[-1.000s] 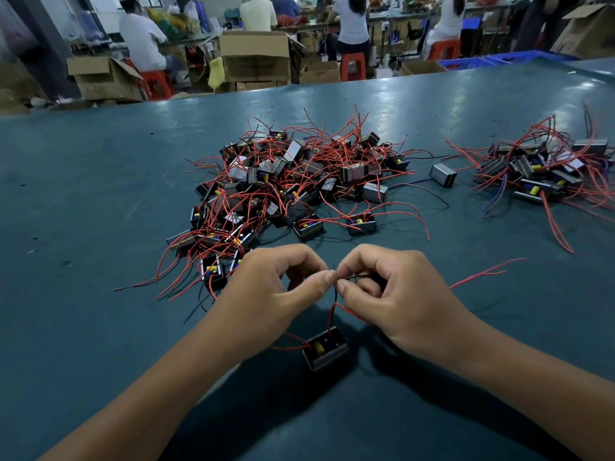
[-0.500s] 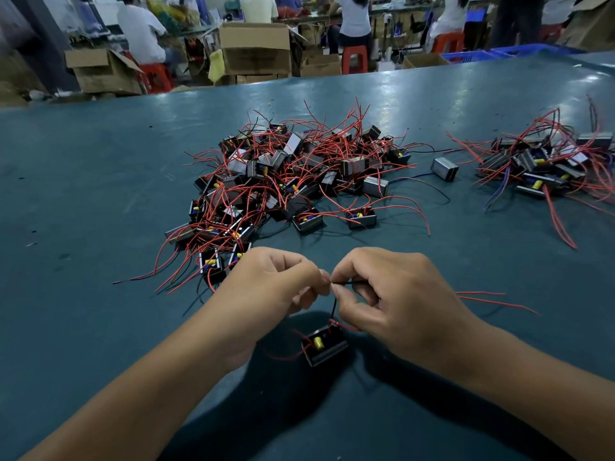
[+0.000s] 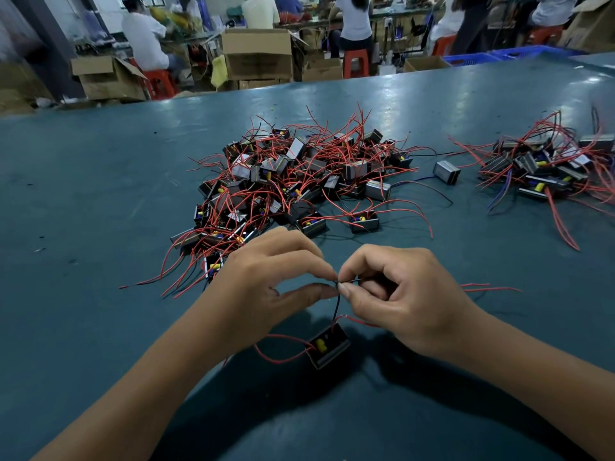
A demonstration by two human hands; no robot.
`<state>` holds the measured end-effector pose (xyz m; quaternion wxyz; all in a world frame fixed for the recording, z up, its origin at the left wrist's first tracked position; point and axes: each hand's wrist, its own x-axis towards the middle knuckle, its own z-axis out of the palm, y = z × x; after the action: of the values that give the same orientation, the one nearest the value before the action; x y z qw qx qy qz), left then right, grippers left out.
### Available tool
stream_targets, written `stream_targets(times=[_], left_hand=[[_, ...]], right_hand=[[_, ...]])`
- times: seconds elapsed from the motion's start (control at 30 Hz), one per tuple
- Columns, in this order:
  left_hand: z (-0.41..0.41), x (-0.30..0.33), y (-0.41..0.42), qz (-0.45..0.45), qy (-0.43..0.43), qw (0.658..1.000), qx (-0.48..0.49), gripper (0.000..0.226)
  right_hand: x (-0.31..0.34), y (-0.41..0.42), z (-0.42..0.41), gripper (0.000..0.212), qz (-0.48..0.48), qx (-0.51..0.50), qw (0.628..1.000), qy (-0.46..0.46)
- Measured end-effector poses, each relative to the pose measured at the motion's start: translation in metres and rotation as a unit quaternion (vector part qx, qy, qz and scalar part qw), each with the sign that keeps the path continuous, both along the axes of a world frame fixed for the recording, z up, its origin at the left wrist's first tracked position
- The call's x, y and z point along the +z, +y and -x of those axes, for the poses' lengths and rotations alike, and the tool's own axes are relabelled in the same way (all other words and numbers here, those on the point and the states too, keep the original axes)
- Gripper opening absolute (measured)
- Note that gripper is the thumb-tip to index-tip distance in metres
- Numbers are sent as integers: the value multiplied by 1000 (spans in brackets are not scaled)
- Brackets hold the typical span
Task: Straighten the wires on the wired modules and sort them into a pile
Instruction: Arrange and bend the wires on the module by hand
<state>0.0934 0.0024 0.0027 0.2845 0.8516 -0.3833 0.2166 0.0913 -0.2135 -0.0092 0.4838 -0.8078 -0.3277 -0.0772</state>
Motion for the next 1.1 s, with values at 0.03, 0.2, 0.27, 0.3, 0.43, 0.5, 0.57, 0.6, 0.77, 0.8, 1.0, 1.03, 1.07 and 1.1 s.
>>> stream_targets(times=[0.03,0.2,0.27,0.3,0.43,0.5,0.57,0.6,0.77,0.8,1.0,1.03,1.07,1.1], left_hand=[[0,-1,0,2,-14,1000,-2,15],[-3,1,0,-9,-34,999,-16,11],[-2,1,0,-21,-43,999,-18,11],[-2,1,1,-26,-52,998,-18,11],[1,-1,-1,-26,-113,993,0,16],[2,-2,-2,-25,-128,991,0,15],[2,-3,-2,-30,-129,991,-3,15],[3,-3,-2,-32,-125,992,-4,15],[5,-3,-7,-33,-47,998,4,17],[6,-4,-8,-25,-11,1000,10,21],[14,-2,-13,65,193,979,8,22],[16,-1,-14,84,230,970,3,22],[17,1,-15,104,268,958,-3,20],[17,2,-17,126,304,944,-9,20]], right_hand=[[0,0,0,6,-5,5,1000,7],[-1,0,-1,11,-7,16,1000,18],[-2,0,0,11,-6,17,1000,21],[-2,0,0,10,-9,19,999,27],[-2,-2,-2,5,-50,43,994,82],[-2,-2,-3,4,-53,55,993,94],[-2,-2,-2,4,-54,58,992,97],[-2,-2,-2,4,-58,59,992,98],[-2,-1,-1,6,-54,44,994,79],[-2,0,0,6,-53,39,995,69],[0,1,4,4,-44,6,999,15],[1,1,4,5,-37,3,999,6],[2,1,5,5,-31,1,1000,-3],[2,1,5,5,-23,-2,1000,-12]])
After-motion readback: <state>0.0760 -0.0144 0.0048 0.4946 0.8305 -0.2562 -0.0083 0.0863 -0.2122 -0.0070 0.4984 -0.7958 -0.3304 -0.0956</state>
